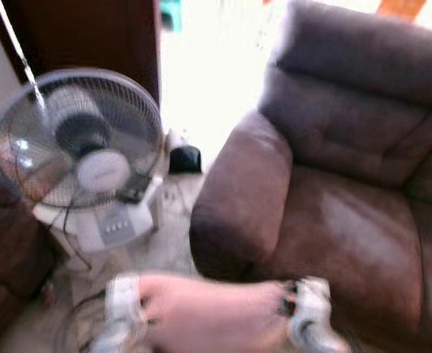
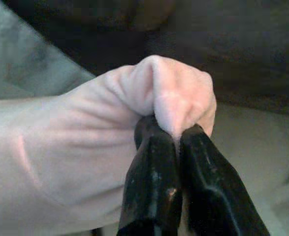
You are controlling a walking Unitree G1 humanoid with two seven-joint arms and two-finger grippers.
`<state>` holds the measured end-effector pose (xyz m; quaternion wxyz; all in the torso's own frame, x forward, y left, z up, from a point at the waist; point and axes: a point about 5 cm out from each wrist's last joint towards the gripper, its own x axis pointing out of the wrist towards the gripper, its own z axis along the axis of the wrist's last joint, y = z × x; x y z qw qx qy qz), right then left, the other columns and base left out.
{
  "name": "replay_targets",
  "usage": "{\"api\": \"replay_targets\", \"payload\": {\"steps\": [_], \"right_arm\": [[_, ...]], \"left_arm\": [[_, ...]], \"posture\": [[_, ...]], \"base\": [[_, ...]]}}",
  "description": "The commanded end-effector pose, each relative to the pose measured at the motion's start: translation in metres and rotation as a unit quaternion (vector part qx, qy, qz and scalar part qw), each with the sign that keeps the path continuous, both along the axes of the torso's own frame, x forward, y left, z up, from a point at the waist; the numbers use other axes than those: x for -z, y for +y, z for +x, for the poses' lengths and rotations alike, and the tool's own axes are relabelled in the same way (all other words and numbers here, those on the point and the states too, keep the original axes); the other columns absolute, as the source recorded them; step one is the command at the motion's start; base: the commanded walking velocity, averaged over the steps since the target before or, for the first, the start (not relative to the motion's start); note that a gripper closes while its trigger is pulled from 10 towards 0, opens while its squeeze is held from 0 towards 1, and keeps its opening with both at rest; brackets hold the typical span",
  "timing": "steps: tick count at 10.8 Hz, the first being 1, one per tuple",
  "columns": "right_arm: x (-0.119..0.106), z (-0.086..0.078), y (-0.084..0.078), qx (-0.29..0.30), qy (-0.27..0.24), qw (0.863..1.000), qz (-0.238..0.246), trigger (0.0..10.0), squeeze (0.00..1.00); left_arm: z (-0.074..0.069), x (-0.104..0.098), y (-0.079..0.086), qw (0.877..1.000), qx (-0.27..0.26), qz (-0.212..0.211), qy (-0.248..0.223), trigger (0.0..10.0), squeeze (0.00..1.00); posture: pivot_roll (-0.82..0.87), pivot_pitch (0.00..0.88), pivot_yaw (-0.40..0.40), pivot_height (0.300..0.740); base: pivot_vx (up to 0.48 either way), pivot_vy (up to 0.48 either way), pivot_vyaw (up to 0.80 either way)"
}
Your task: Move the pillow to the sofa from floor
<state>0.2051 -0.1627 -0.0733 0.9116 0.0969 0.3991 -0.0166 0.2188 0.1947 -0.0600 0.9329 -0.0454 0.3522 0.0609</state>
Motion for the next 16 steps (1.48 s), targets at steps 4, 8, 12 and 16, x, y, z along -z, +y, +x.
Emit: {"api": "replay_targets", "payload": {"steps": [4,8,12,16], "right_arm": [[-0.0041,0.0010,-0.0318,0.047,-0.008,0.998,-0.031,10.0,0.00],[-0.0039,0.0013,-0.0300,0.041,-0.006,0.998,-0.036,10.0,0.00],[-0.0038,0.0014,-0.0295,0.039,-0.004,0.998,-0.038,10.0,0.00],[-0.0044,0.0004,-0.0371,0.045,-0.005,0.998,-0.042,10.0,0.00]], "left_arm": [[0.0050,-0.0054,0.0095,1.000,-0.015,0.023,-0.015,10.0,0.00],[0.0050,-0.0052,0.0078,1.000,-0.008,0.023,-0.015,10.0,0.00],[0.0045,-0.0044,0.0053,1.000,-0.003,0.022,-0.014,10.0,0.00],[0.0051,-0.0045,0.0024,0.999,0.012,0.029,-0.014,10.0,0.00]], "posture": [[0.10,0.082,-0.071,0.740],[0.10,0.082,-0.072,0.740],[0.10,0.082,-0.074,0.740],[0.09,0.070,-0.072,0.740]], "base": [[0.000,0.000,-0.27],[0.000,0.000,-0.61],[0.000,0.000,0.00],[0.000,-0.410,0.00]]}}
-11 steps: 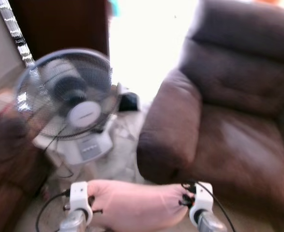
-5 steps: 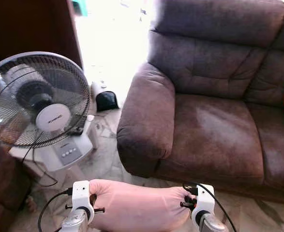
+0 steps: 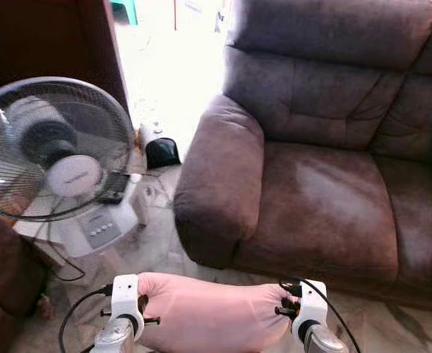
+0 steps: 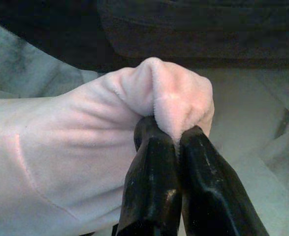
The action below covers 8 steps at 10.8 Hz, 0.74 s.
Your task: Move the pillow to the sofa from floor
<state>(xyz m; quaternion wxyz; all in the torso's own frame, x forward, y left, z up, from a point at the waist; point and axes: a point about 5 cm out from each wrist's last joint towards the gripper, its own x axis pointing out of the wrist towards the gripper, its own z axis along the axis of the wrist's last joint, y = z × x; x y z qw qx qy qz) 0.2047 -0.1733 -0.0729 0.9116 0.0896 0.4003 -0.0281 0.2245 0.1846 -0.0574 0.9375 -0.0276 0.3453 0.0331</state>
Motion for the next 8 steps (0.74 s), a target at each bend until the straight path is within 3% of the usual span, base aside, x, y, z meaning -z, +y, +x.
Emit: {"api": "replay_targets", "payload": {"steps": [1,7,8], "right_arm": [[-0.0034,-0.0001,-0.0263,0.035,-0.005,0.999,-0.034,10.0,0.00],[-0.0050,0.0046,-0.0181,0.032,-0.014,0.999,-0.031,10.0,0.00],[-0.0069,0.0073,-0.0191,0.033,-0.021,0.999,-0.031,10.0,0.00]], "left_arm": [[-0.0007,-0.0019,0.0124,1.000,-0.020,0.021,-0.006,10.0,0.00],[0.0027,-0.0043,0.0117,0.999,-0.019,0.024,-0.015,10.0,0.00],[0.0031,-0.0051,0.0134,0.999,-0.029,0.026,-0.019,10.0,0.00]], "posture": [[0.10,0.066,-0.073,0.740],[0.09,0.068,-0.078,0.740],[0.09,0.072,-0.081,0.740]], "base": [[0.000,-0.480,0.00],[0.000,-0.480,0.00],[0.000,0.000,0.00]]}}
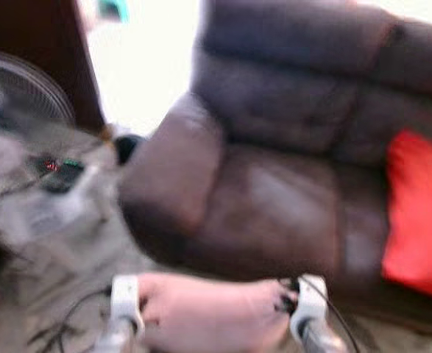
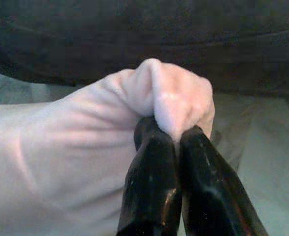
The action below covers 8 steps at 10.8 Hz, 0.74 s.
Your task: Move the pillow to the sofa from floor
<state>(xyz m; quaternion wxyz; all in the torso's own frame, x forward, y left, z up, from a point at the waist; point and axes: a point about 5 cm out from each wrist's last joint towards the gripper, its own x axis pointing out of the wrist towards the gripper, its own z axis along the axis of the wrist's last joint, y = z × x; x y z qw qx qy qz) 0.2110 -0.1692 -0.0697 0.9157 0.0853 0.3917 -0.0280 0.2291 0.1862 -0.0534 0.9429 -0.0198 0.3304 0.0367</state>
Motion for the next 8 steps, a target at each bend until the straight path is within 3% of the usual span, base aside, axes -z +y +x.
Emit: {"api": "replay_targets", "payload": {"steps": [1,2,5,7,8], "right_arm": [[-0.006,0.004,-0.025,0.035,-0.022,0.999,-0.026,10.0,0.00],[-0.009,0.007,-0.028,0.036,-0.034,0.998,-0.025,10.0,0.00],[-0.032,0.031,-0.042,0.033,-0.119,0.991,-0.047,10.0,0.00],[-0.095,0.082,-0.055,0.022,-0.293,0.952,-0.086,10.0,0.00],[-0.113,0.092,-0.056,0.021,-0.336,0.937,-0.090,10.0,0.00]], "left_arm": [[0.001,-0.004,0.014,0.999,-0.031,0.019,-0.015,10.0,0.00],[0.006,-0.009,0.016,0.999,-0.034,0.018,-0.031,10.0,0.00],[0.039,-0.046,0.025,0.986,-0.050,0.050,-0.154,10.0,0.00],[0.065,-0.099,0.028,0.947,-0.039,0.090,-0.307,10.0,0.00],[0.070,-0.115,0.027,0.933,-0.033,0.098,-0.343,10.0,0.00]], "posture": [[0.09,0.077,-0.081,0.740],[0.09,0.079,-0.081,0.740],[0.09,0.081,-0.083,0.740],[0.08,0.079,-0.078,0.740],[0.08,0.079,-0.078,0.740]], "base": [[0.000,0.000,0.00],[0.000,0.000,0.00],[0.000,0.000,0.00],[0.000,0.000,0.00],[0.000,0.000,0.00]]}}
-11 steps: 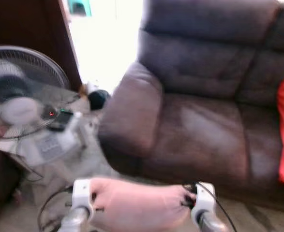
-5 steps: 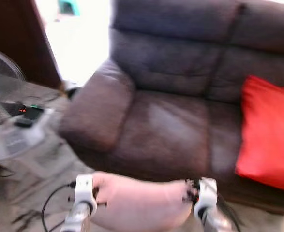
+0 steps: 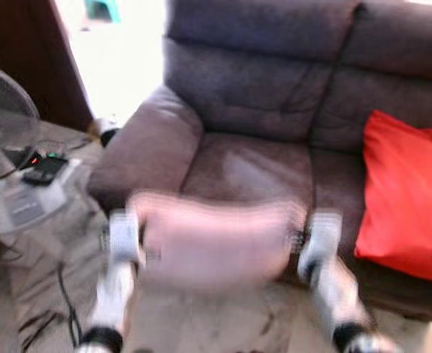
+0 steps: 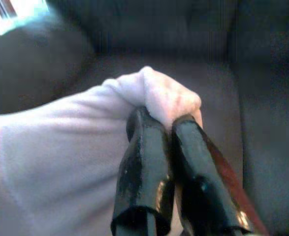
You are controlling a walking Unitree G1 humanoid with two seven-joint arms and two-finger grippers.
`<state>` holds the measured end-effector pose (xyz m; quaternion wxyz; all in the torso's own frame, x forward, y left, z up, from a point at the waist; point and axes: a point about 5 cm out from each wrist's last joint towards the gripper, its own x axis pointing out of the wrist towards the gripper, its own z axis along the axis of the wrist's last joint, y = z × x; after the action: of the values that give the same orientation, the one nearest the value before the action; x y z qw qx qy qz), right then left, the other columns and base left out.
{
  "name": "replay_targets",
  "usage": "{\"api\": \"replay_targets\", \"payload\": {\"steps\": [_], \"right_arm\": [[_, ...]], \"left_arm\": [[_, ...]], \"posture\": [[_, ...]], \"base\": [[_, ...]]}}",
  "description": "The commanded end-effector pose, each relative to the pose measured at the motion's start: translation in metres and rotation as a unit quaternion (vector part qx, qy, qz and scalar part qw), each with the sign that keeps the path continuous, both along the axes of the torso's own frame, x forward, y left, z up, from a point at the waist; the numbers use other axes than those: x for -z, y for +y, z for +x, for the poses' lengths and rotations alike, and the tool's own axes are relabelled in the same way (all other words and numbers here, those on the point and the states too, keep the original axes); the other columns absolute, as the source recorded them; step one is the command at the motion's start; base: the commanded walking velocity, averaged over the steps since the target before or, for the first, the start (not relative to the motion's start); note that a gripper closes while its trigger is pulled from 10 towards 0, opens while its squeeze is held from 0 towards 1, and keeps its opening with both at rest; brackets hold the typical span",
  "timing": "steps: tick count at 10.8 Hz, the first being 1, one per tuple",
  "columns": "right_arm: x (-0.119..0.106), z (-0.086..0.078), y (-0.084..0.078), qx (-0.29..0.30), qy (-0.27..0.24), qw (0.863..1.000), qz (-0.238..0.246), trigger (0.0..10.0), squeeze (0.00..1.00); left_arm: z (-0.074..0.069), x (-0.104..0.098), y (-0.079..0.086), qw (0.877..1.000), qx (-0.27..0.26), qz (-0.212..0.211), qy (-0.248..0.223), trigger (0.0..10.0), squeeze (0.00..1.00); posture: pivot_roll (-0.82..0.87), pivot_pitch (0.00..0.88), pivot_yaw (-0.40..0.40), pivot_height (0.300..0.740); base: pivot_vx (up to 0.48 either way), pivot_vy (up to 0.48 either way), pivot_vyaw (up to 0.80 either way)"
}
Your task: Move the pillow to the sofa from floor
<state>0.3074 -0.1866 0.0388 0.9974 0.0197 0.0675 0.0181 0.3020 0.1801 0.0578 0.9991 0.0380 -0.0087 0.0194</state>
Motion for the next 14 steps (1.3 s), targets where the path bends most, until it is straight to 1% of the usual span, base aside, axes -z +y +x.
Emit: {"api": "replay_targets", "payload": {"steps": [1,2,3,4,5,7,9,10,13,14], "right_arm": [[-0.031,0.007,-0.033,0.063,-0.076,0.995,-0.011,10.0,0.00],[-0.061,0.018,-0.018,0.061,-0.148,0.987,-0.008,10.0,0.00],[-0.073,0.021,-0.009,0.061,-0.174,0.983,-0.003,10.0,0.00],[-0.083,0.022,0.003,0.052,-0.191,0.980,0.000,10.0,0.00],[-0.091,0.020,0.008,0.054,-0.207,0.977,-0.007,10.0,0.00],[-0.105,0.018,0.010,0.055,-0.228,0.972,-0.001,10.0,0.00],[-0.121,0.023,0.010,0.063,-0.253,0.966,0.005,10.0,0.00],[-0.124,0.024,0.011,0.062,-0.254,0.965,0.006,10.0,0.00],[-0.123,0.024,0.010,0.063,-0.243,0.968,0.016,10.0,0.00],[-0.123,0.024,0.010,0.061,-0.239,0.969,0.016,10.0,0.00]], "left_arm": [[0.003,-0.030,0.029,0.996,-0.057,0.022,-0.071,10.0,0.00],[0.012,-0.059,0.018,0.990,-0.026,0.045,-0.129,10.0,0.00],[0.017,-0.070,0.010,0.988,-0.016,0.040,-0.146,10.0,0.00],[0.022,-0.080,-0.005,0.987,0.018,0.051,-0.154,10.0,0.00],[0.025,-0.091,-0.011,0.985,0.023,0.049,-0.167,10.0,0.00],[0.026,-0.107,-0.014,0.980,0.032,0.054,-0.189,10.0,0.00],[0.028,-0.118,-0.018,0.977,0.042,0.052,-0.202,10.0,0.00],[0.028,-0.118,-0.021,0.978,0.046,0.050,-0.199,10.0,0.00],[0.027,-0.118,-0.022,0.979,0.048,0.045,-0.193,10.0,0.00],[0.028,-0.120,-0.021,0.979,0.047,0.044,-0.193,10.0,0.00]], "posture": [[0.08,0.072,-0.074,0.740],[0.08,0.071,-0.074,0.740],[0.09,0.067,-0.072,0.740],[0.08,0.063,-0.068,0.740],[0.08,0.061,-0.064,0.740],[0.08,0.053,-0.060,0.740],[0.08,0.036,-0.059,0.740],[0.08,0.033,-0.059,0.740],[0.08,0.023,-0.058,0.740],[0.08,0.025,-0.059,0.740]], "base": [[0.000,0.000,0.00],[0.000,0.000,0.00],[0.000,0.000,0.00],[0.000,0.000,0.00],[0.000,0.000,0.00],[0.000,0.000,0.00],[0.000,0.000,0.00],[0.000,0.000,0.00],[0.000,0.000,0.00],[0.247,0.000,0.00]]}}
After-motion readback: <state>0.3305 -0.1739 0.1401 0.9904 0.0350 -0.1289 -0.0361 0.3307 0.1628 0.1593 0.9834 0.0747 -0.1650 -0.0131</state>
